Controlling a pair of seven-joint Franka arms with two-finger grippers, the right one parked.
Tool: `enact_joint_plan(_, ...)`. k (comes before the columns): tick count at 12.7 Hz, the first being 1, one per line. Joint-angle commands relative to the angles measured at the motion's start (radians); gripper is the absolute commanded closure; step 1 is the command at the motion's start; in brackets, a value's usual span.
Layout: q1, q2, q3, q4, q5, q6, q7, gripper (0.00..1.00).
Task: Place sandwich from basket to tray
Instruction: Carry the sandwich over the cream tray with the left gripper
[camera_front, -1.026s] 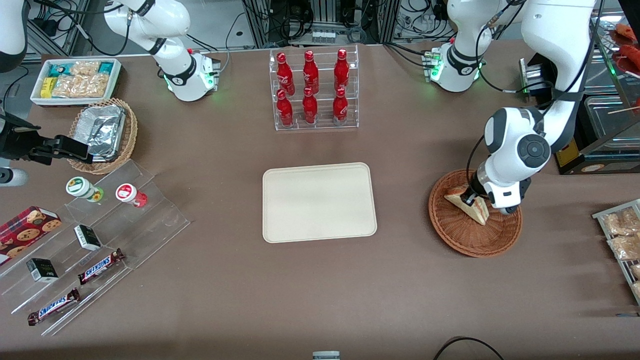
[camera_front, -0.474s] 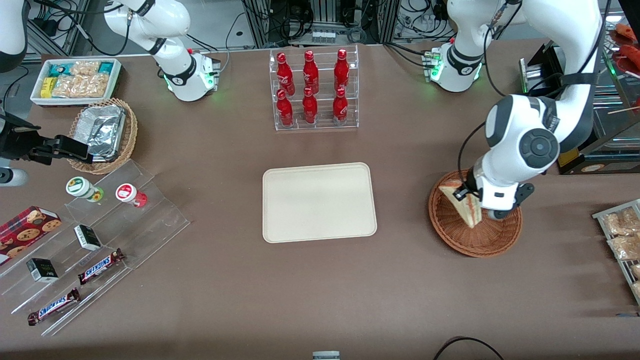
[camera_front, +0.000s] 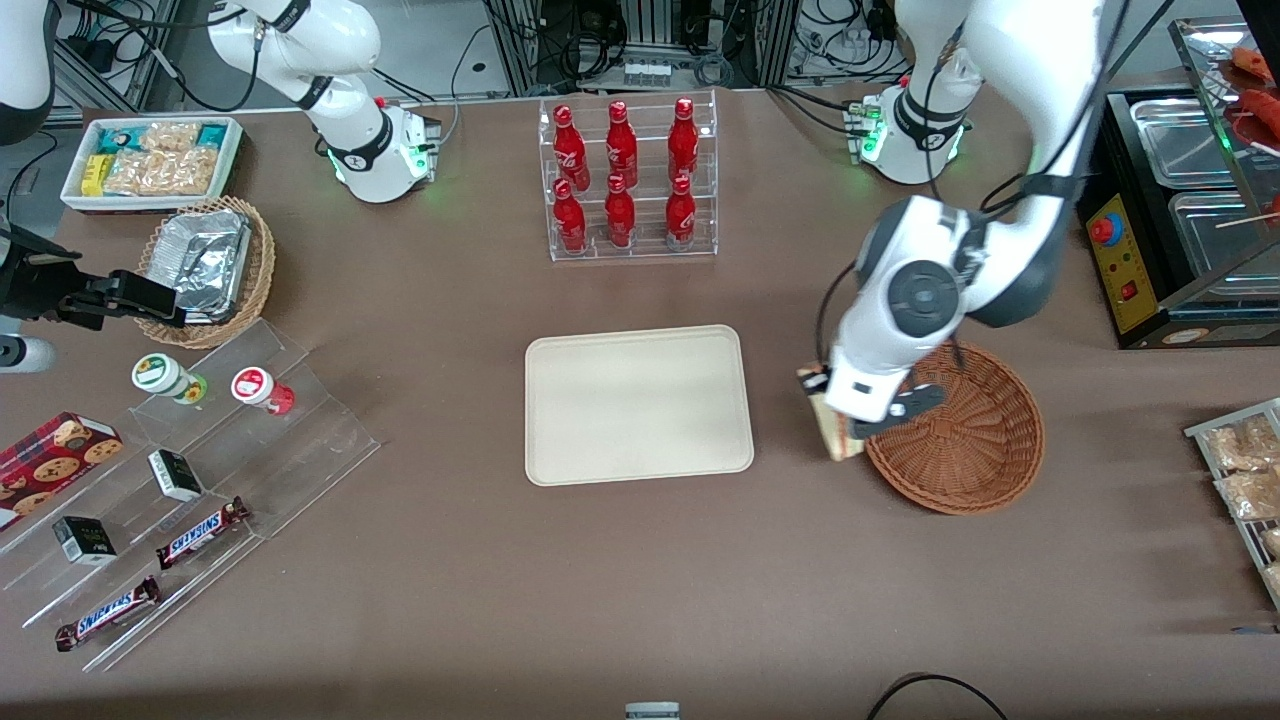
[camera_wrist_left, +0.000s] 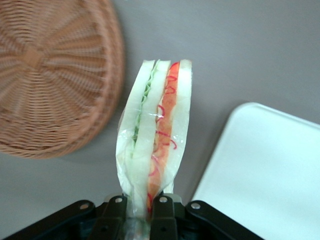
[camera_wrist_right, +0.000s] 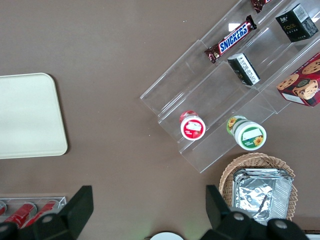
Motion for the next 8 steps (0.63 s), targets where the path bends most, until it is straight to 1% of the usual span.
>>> enact_joint_plan(1,-0.09,0.111,0.012,0.137,-0.001,-0.021,0.02,1.0)
enact_joint_plan(3,-0.151,0.194,0.012,0.237,-0.003,-0.027,0.008,1.0)
enact_joint_plan(5,-0.2,0.252,0.011,0.295,-0.009,-0.027,-0.001,1.0)
enact_joint_plan(8,-0.274,0.323,0.012,0.369,-0.009,-0.028,-0.086,1.0)
